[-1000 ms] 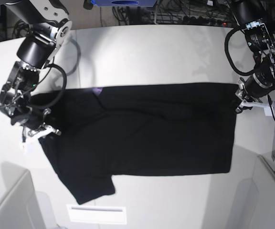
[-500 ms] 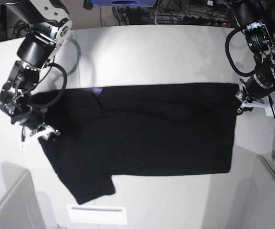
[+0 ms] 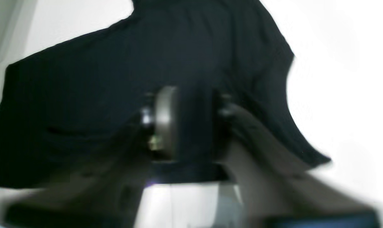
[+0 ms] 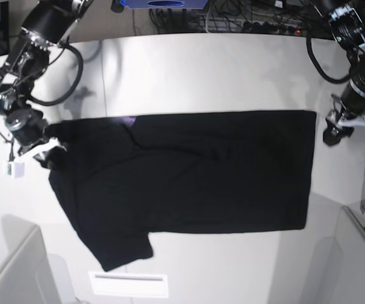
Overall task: Fold the T-shirt properly
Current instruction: 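Pull the shoulder edge toward the robot with both grippers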
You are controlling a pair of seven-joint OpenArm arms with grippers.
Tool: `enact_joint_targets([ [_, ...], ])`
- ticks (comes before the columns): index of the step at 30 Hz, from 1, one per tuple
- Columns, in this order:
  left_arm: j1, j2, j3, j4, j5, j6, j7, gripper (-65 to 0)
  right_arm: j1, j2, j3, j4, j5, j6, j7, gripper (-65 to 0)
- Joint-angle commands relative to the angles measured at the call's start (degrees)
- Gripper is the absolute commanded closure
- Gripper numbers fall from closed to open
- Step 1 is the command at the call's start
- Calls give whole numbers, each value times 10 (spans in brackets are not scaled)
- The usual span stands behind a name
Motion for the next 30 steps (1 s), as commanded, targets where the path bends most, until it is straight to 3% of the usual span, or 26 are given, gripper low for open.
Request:
enact_joint_targets([
  [1,-3,-5,-2,6,-11,-5,-5,-107,5,5,1,-3,11,1,23,-12],
  [2,-3,-3,-2,-2,-7,-5,-5,0,1,9,1,-19,11,1,30,0],
  [11,-43,3,56,-49,70,-5,-6,0,13,21,0,-135,11,-19,69,0],
  [15,-14,3,53,-37,48,-5,-7,0,-21,20,4,-104,13,-19,72,0],
  [21,30,26,-36,-53,13,-5,-7,0,-74,-41,101,-22,13,-18,68,0],
  [22,31,32,-45,-55,13,-5,-7,-86,-79,-46,106,-18,13,-18,68,0],
  [23,31,39,-56,-57,15,-5,-6,-197,-86,-49,110,-17,13,-17,66,-51],
  [26,30,44,-63,-78,15,-5,-6,-489,-101,-52,111,-19,14,-15,64,-332],
  [27,26,44,-57,-91,15,-6,-6,-558,-103,-52,111,-22,14,-15,66,-384],
  [30,7,43,-39,-121,16,-30,-7,-606,-102,-53,112,-45,14,-15,68,-383],
])
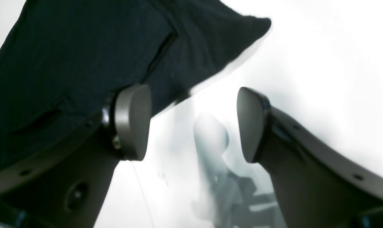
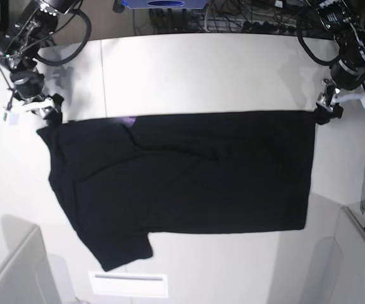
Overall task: Fold the T-shirt properly
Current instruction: 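Pull the shoulder edge toward the robot with both grippers, then drag the shirt further toward the robot, straightening it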
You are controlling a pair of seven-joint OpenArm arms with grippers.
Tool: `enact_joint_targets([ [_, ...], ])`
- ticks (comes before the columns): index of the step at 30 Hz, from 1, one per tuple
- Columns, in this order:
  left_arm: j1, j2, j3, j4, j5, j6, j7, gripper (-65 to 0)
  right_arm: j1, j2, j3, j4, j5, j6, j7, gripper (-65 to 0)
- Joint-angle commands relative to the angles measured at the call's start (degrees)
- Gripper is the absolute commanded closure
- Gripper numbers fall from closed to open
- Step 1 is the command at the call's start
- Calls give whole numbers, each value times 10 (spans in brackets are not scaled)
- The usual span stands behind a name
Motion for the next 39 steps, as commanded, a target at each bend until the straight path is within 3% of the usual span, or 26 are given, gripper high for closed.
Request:
enact_joint_targets([
  [1,-10,-2,7,-11,-1,-11,5,-606,5,4,4,-2,7,4,12,-377],
  [3,-21,-2,9,-39,-1,-30,5,-596,14,2,27,-16,10,4,12,-378],
  [9,-56,-2,11,-86,-1,-32,5,-558,41,-5,93,-70,61,3,8,-380],
  [19,-62,-3,37,-91,-1,-33,5,-341,114,33,96,-208,62,1,12,-377],
  [31,-73,-3,45,-92,0,-33,5,-217,129,31,94,-254,61,1,12,-374],
  [34,-74,-3,46,-92,0,-33,5,-140,132,33,94,-274,61,1,14,-281],
  [37,-74,-3,46,-92,0,-33,5,-15,132,33,91,-275,61,1,29,-77],
  [38,-74,-3,46,-92,0,-33,5,0,132,33,91,-275,61,1,31,-9],
  [39,-74,-3,46,-92,0,-33,5,0,132,34,91,-275,61,1,31,0],
])
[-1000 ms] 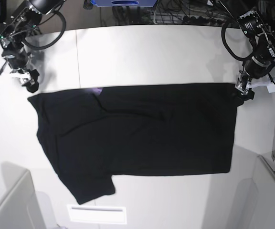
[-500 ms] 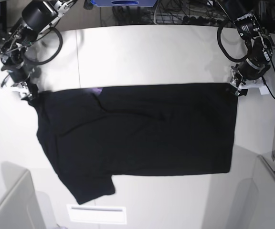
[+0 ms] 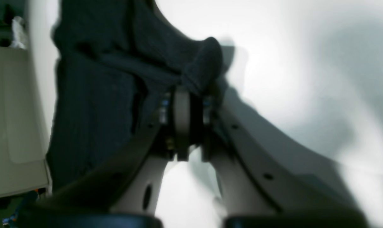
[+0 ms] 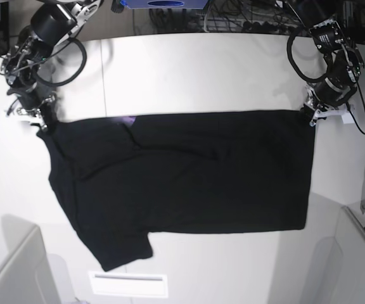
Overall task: Fold the T-shirt properly
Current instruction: 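Drag the shirt further toward the robot, straightening it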
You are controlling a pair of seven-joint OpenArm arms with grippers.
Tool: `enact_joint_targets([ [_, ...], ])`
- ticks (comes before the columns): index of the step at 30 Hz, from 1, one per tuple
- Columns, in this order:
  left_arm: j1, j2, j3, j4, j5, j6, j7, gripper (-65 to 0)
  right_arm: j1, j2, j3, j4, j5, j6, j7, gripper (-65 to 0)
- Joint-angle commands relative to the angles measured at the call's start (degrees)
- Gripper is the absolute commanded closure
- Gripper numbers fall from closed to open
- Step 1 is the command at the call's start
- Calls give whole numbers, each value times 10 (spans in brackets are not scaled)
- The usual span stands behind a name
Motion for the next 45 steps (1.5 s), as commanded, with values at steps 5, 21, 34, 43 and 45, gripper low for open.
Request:
enact_joint_targets([
  [5,4,-12,-1,10,0,1,4,0,-4,3,0,10,1,-11,-13,0],
  [21,154,-57,-5,144,-4,0,6,0,-107,-13,6,194,4,-11,-119,0],
  [34,223,-56,-6,168,-4,-1,6,0,-222,-60,6,326,4,-10,-147,0],
  [43,230,-58,-6,168,-4,-1,6,0,-257,-67,6,327,4,-7,-147,0],
  [45,230,-58,-6,168,-4,-1,6,0,-260,-67,7,327,4,-7,-147,0],
])
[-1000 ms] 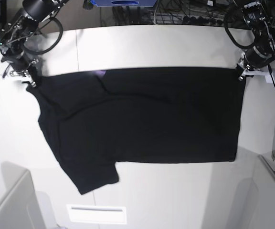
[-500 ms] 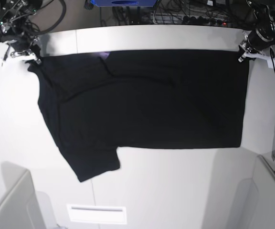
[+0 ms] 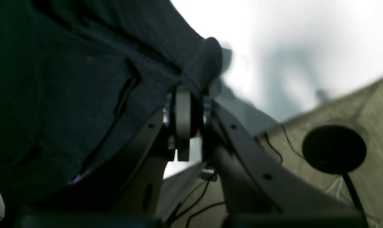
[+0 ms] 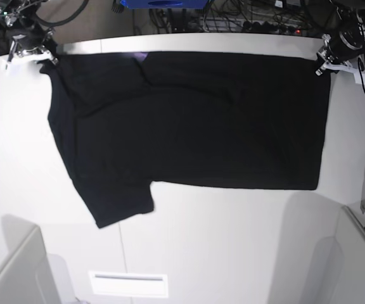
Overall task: Fold the T-shirt properly
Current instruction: 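Drag the shirt further toward the robot, straightening it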
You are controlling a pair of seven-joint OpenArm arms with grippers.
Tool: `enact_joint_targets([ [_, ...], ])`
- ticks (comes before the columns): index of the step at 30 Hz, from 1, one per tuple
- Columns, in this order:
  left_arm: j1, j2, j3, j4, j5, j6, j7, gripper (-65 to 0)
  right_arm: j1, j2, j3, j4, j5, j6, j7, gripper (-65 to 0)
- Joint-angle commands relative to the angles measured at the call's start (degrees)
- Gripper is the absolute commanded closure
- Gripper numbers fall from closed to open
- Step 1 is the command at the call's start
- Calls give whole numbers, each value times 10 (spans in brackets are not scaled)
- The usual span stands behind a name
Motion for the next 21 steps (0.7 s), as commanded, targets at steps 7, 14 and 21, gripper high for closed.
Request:
enact_joint_targets([
  [7,5,-9,-5,10,-6,-5,-5,0,-10,3,4,10,7,5,6,0],
  [14,7,-12,-5,8,-6,-5,-5,0,-15,2,4,10,7,5,9,0],
  [21,31,-12,-5,8,-6,-5,-5,0,-13,3,-1,10,7,5,10,0],
])
